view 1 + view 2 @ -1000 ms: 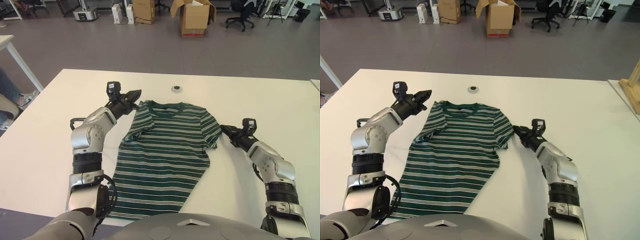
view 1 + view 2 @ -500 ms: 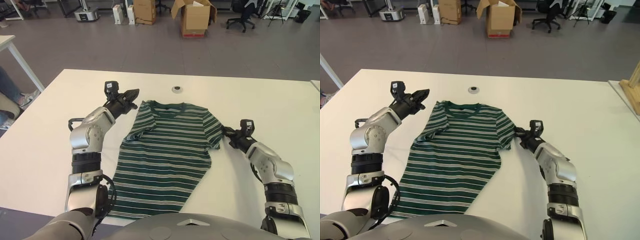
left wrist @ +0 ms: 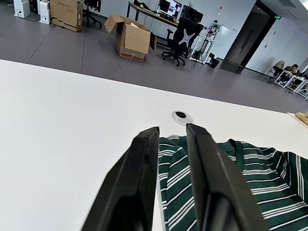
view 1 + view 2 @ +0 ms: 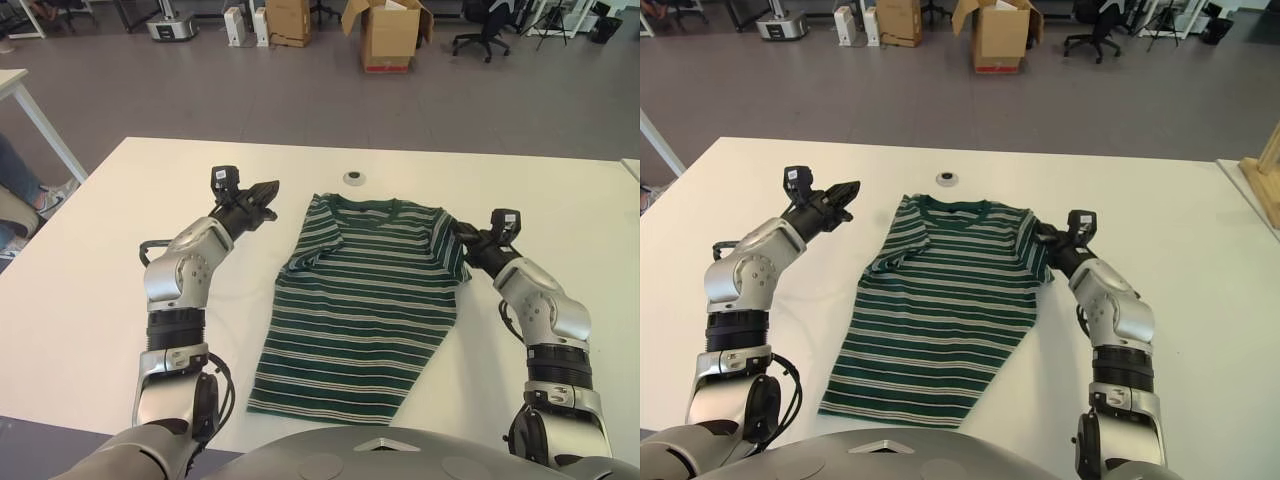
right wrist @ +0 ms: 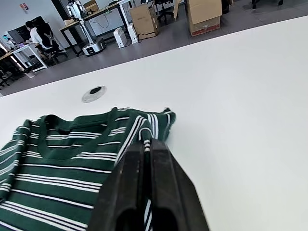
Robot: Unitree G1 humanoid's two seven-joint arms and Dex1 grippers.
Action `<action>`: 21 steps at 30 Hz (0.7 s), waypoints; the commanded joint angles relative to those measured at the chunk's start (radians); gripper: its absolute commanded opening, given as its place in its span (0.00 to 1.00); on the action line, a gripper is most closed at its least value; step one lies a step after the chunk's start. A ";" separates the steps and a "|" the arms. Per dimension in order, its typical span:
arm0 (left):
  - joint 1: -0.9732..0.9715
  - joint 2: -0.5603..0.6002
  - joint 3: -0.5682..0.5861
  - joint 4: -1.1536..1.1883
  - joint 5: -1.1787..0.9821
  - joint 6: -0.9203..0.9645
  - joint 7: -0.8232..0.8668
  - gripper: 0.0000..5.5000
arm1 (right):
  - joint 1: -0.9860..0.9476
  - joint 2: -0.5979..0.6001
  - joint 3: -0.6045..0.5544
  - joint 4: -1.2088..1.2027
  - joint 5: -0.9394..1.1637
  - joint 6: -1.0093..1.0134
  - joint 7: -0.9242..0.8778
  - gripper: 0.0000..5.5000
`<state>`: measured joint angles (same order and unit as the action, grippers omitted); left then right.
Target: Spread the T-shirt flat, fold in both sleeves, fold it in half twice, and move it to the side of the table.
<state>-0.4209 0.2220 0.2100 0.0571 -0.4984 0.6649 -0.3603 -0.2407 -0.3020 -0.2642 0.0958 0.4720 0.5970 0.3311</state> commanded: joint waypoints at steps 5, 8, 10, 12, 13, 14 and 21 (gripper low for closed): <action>0.016 -0.015 -0.002 -0.026 0.001 -0.008 0.022 0.19 | -0.028 0.054 0.041 -0.085 0.018 0.115 -0.055 0.00; 0.020 -0.021 -0.002 -0.028 0.001 -0.011 0.025 0.19 | -0.039 0.088 0.055 -0.088 0.018 0.133 -0.073 0.00; 0.021 -0.025 -0.002 -0.027 0.002 -0.014 0.027 0.19 | -0.060 0.129 0.066 -0.075 0.020 0.140 -0.095 0.00; 0.022 -0.028 -0.003 -0.027 0.002 -0.016 0.028 0.19 | -0.075 0.161 0.069 -0.062 0.021 0.145 -0.112 0.00; 0.022 -0.030 -0.004 -0.026 0.003 -0.018 0.029 0.19 | -0.087 0.183 0.069 -0.046 0.019 0.142 -0.126 0.00; 0.023 -0.032 -0.005 -0.025 0.003 -0.020 0.029 0.19 | -0.098 0.202 0.071 -0.029 0.016 0.135 -0.137 0.00; 0.020 -0.032 -0.009 -0.014 0.006 -0.033 0.028 0.19 | -0.154 0.272 0.087 0.030 0.013 0.135 -0.161 0.08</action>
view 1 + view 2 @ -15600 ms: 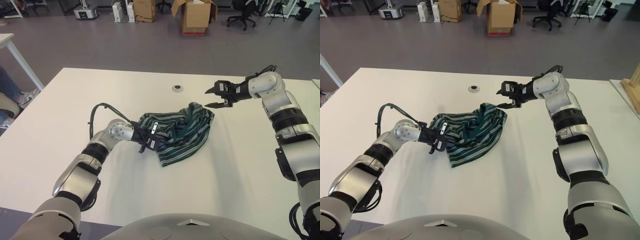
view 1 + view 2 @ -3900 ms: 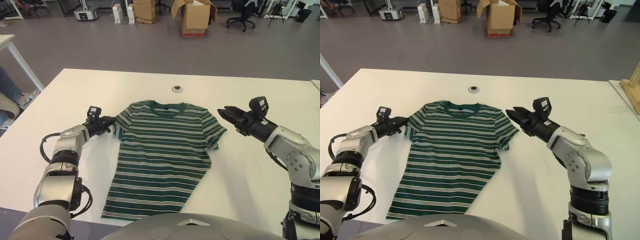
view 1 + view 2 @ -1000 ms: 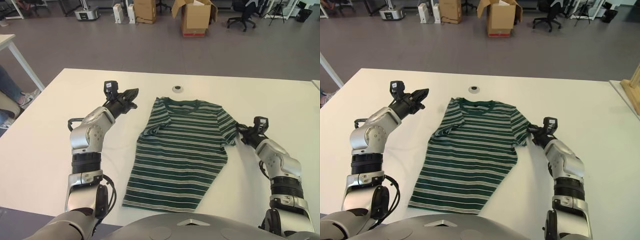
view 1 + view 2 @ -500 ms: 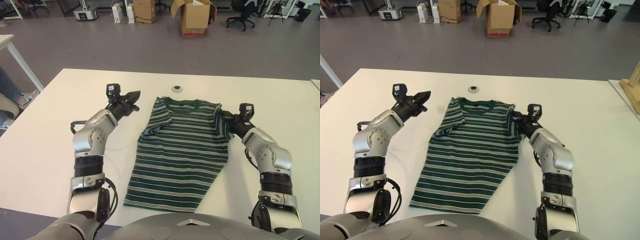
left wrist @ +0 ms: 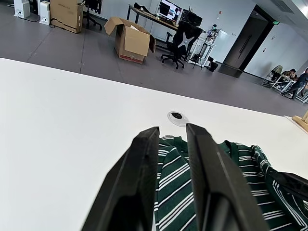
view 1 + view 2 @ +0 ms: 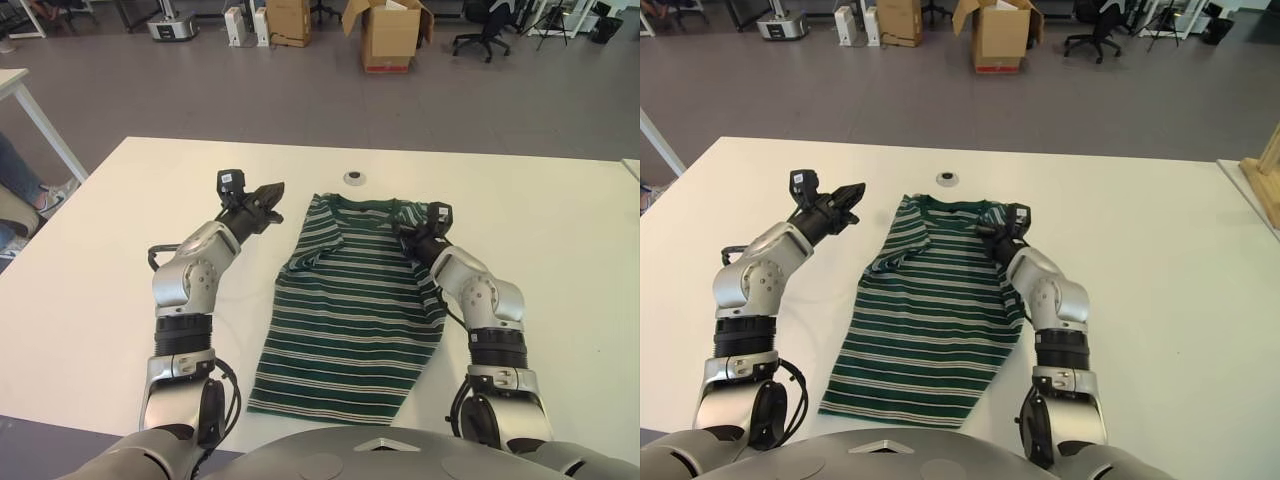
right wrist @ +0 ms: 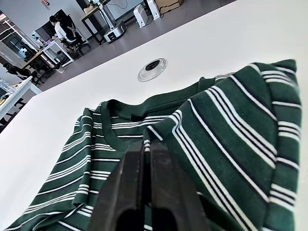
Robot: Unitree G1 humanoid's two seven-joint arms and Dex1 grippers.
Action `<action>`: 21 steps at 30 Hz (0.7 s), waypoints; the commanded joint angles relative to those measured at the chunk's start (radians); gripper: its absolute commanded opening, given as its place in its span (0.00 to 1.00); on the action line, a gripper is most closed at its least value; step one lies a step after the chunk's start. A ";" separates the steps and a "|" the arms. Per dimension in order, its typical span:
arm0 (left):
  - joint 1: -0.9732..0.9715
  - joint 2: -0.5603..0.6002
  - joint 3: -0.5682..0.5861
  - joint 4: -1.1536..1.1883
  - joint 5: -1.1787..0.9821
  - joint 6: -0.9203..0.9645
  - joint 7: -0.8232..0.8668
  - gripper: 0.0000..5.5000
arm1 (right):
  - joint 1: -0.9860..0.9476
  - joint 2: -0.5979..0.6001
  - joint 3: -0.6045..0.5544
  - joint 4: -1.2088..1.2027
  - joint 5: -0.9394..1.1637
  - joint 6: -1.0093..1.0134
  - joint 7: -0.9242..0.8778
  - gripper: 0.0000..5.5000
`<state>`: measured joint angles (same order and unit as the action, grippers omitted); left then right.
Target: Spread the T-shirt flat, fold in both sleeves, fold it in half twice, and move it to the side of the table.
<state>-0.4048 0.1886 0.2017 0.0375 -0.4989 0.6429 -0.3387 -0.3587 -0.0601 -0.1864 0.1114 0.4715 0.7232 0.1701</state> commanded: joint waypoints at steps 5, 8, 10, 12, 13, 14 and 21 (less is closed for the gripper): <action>0.007 0.010 -0.015 0.012 0.014 -0.009 -0.006 0.19 | -0.054 0.070 -0.060 -0.108 0.159 0.067 0.016 0.21; 0.027 0.133 -0.105 0.042 0.115 -0.173 -0.175 0.19 | -0.008 -0.156 -0.077 -0.232 0.086 0.024 0.084 0.21; 0.061 0.288 -0.180 0.095 0.244 -0.433 -0.366 0.19 | 0.114 -0.386 -0.011 -0.306 -0.064 -0.057 0.203 0.21; 0.113 0.472 -0.282 0.208 0.423 -0.831 -0.533 0.19 | 0.271 -0.577 0.069 -0.345 -0.215 -0.213 0.338 0.21; 0.136 0.550 -0.336 0.274 0.507 -1.032 -0.593 0.19 | 0.344 -0.645 0.097 -0.353 -0.265 -0.291 0.407 0.24; 0.161 0.615 -0.384 0.326 0.564 -1.200 -0.651 0.22 | 0.412 -0.709 0.125 -0.352 -0.320 -0.392 0.470 0.28; 0.215 0.700 -0.515 0.475 0.624 -1.643 -0.757 0.44 | 0.709 -0.913 0.225 -0.244 -0.580 -1.141 0.620 0.52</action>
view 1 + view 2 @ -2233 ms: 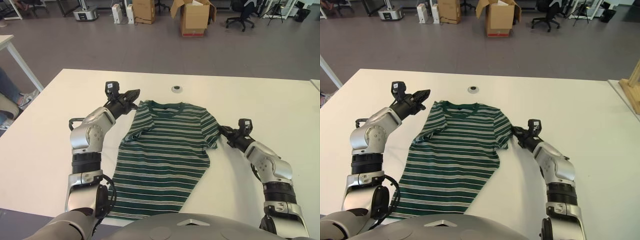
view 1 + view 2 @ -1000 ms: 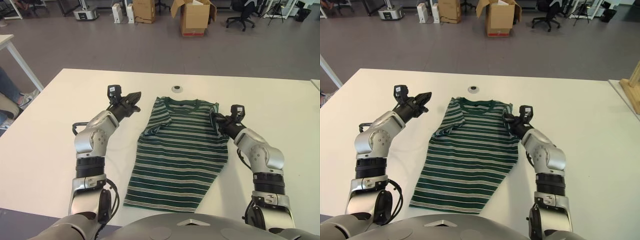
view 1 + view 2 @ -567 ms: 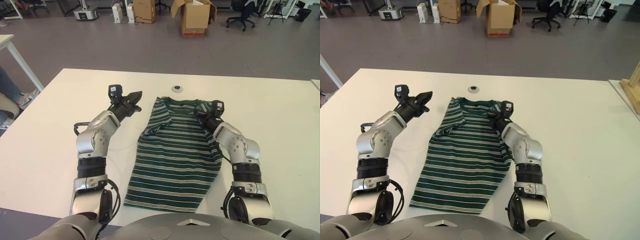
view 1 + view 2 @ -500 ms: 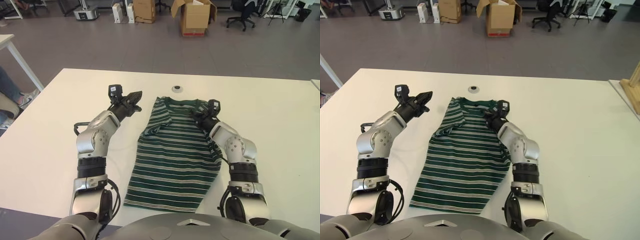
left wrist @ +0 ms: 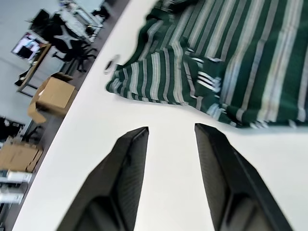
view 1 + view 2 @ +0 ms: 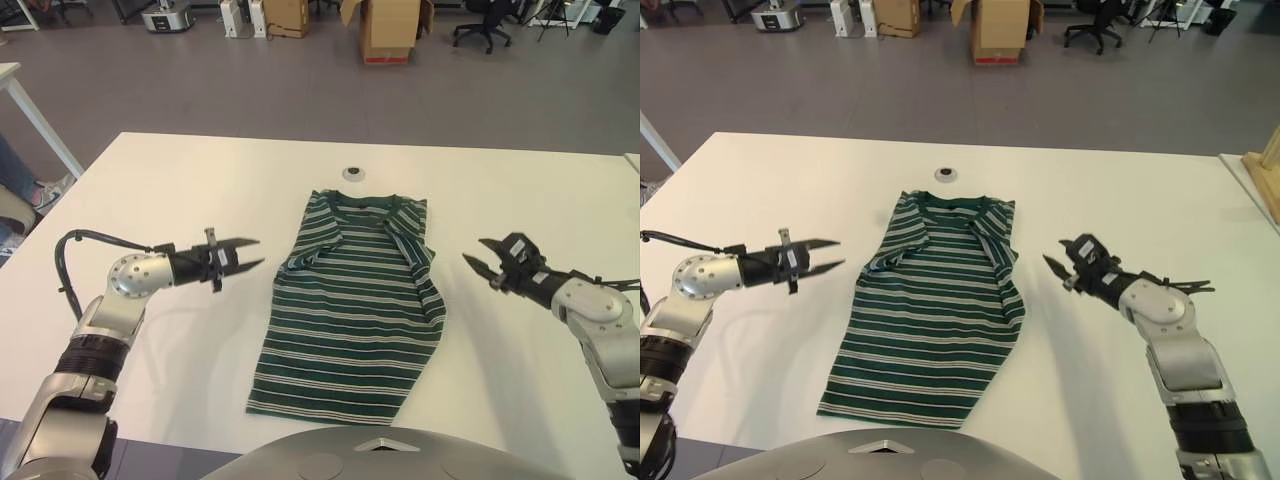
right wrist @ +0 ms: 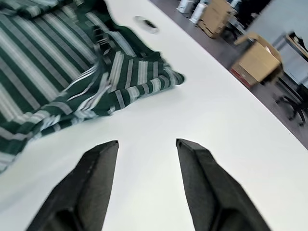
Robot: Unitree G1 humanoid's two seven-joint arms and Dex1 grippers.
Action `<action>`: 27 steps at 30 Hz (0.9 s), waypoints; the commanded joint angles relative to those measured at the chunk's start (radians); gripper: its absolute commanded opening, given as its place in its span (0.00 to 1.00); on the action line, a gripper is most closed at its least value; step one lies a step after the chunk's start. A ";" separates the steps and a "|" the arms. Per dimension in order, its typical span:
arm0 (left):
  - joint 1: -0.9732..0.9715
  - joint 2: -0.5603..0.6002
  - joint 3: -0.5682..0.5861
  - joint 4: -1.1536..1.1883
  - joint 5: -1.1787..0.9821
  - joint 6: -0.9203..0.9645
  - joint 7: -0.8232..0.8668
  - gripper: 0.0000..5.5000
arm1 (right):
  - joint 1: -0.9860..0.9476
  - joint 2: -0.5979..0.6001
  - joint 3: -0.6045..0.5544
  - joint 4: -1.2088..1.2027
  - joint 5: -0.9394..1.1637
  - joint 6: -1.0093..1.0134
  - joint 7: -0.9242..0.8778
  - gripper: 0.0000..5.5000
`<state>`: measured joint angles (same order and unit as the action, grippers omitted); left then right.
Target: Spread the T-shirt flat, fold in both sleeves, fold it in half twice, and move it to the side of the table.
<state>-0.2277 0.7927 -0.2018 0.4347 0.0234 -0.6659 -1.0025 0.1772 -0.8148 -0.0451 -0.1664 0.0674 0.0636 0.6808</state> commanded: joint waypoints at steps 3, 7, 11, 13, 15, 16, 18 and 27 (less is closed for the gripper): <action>0.081 0.098 -0.157 0.072 0.113 -0.447 -0.088 0.47 | 0.222 -0.166 0.109 0.064 -0.236 -0.659 0.090 0.56; 0.118 0.094 -0.200 0.069 0.186 -0.576 -0.031 0.47 | 0.248 -0.152 0.140 0.119 -0.352 -0.872 0.023 0.56; 0.132 0.063 -0.220 0.065 0.282 -0.631 0.042 0.47 | 0.226 -0.100 0.190 0.141 -0.431 -0.903 -0.035 0.56; 0.129 0.035 -0.243 0.067 0.336 -0.648 0.073 0.47 | 0.214 -0.071 0.214 0.143 -0.461 -0.874 -0.054 0.56; 0.119 0.004 -0.258 0.075 0.387 -0.650 0.107 0.47 | 0.205 -0.050 0.232 0.144 -0.486 -0.848 -0.068 0.56; 0.112 -0.009 -0.266 0.090 0.415 -0.654 0.124 0.47 | 0.199 -0.041 0.242 0.146 -0.502 -0.839 -0.074 0.56; 0.097 -0.024 -0.280 0.132 0.472 -0.668 0.160 0.47 | 0.175 -0.028 0.266 0.147 -0.528 -0.821 -0.078 0.56; 0.025 -0.059 -0.375 0.356 0.537 -0.743 0.297 0.19 | 0.133 -0.029 0.335 0.134 -0.575 -0.790 -0.078 0.29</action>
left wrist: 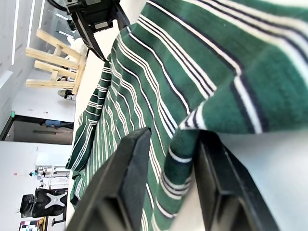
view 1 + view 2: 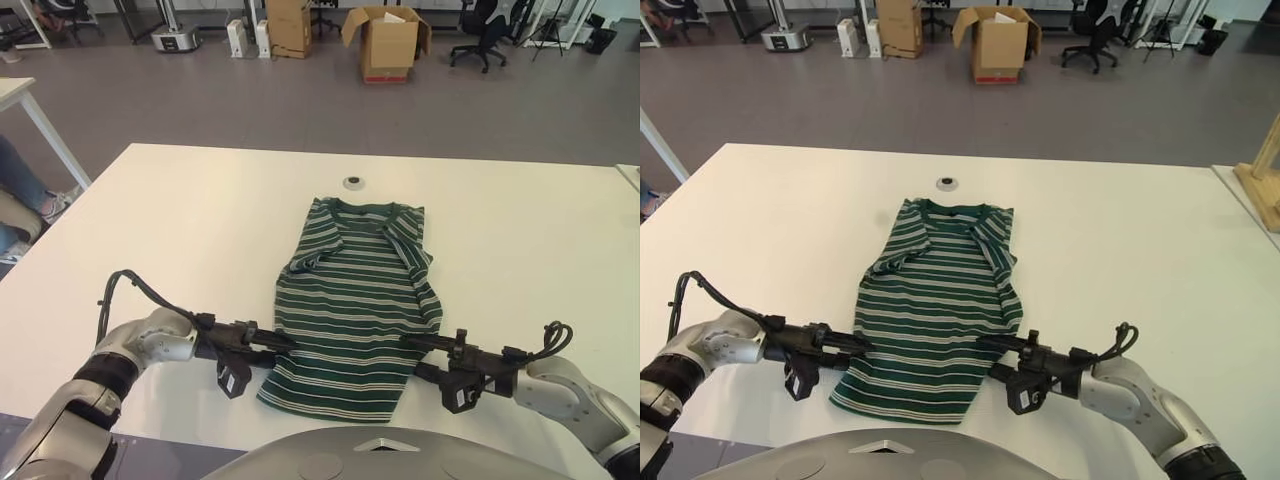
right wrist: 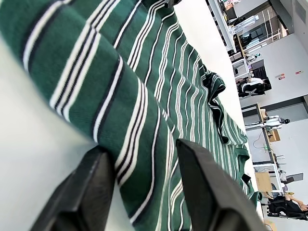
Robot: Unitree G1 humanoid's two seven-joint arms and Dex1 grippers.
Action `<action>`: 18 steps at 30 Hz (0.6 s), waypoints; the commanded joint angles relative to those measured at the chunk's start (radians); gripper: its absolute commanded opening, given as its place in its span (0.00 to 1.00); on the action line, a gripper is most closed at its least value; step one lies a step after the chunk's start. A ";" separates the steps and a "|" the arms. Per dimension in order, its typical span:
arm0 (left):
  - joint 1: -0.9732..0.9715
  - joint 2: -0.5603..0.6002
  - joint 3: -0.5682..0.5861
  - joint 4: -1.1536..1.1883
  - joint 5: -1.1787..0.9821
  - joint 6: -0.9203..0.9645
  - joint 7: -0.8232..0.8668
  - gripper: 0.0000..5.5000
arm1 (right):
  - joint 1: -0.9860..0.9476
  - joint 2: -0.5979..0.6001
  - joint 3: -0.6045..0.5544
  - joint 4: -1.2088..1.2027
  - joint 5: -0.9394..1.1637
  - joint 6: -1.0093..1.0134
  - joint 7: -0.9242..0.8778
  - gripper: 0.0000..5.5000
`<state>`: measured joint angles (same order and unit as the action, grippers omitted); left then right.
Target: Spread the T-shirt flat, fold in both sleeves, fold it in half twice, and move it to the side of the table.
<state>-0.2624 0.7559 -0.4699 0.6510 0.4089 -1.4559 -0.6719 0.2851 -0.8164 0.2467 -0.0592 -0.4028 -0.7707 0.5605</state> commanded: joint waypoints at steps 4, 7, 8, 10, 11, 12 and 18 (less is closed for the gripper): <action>0.039 -0.020 -0.179 0.162 0.128 0.036 -0.050 0.14 | 0.038 -0.060 0.062 0.011 -0.063 0.019 0.061 0.15; 0.035 0.000 -0.255 0.145 0.086 0.052 -0.099 0.11 | 0.038 -0.081 0.088 0.004 -0.016 0.027 0.089 0.04; 0.041 0.013 -0.293 0.132 0.037 0.081 -0.137 0.09 | 0.045 -0.088 0.101 -0.012 0.037 0.053 0.120 0.00; 0.077 0.078 -0.395 0.028 -0.158 0.194 -0.262 0.07 | 0.086 -0.136 0.127 -0.107 0.214 0.172 0.225 0.00; 0.100 0.126 -0.441 -0.059 -0.265 0.263 -0.328 0.05 | 0.113 -0.175 0.133 -0.171 0.313 0.246 0.281 0.00; 0.127 0.188 -0.478 -0.171 -0.382 0.371 -0.414 0.03 | 0.142 -0.222 0.134 -0.238 0.413 0.326 0.334 0.00; 0.165 0.247 -0.510 -0.484 -0.827 0.959 -0.708 0.00 | 0.161 -0.346 0.084 -0.435 0.817 0.709 0.518 0.00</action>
<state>-0.1477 0.9677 -0.9213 0.2126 -0.3825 -0.8053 -1.2172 0.4397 -1.0865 0.3731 -0.3914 0.2480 -0.2247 1.0126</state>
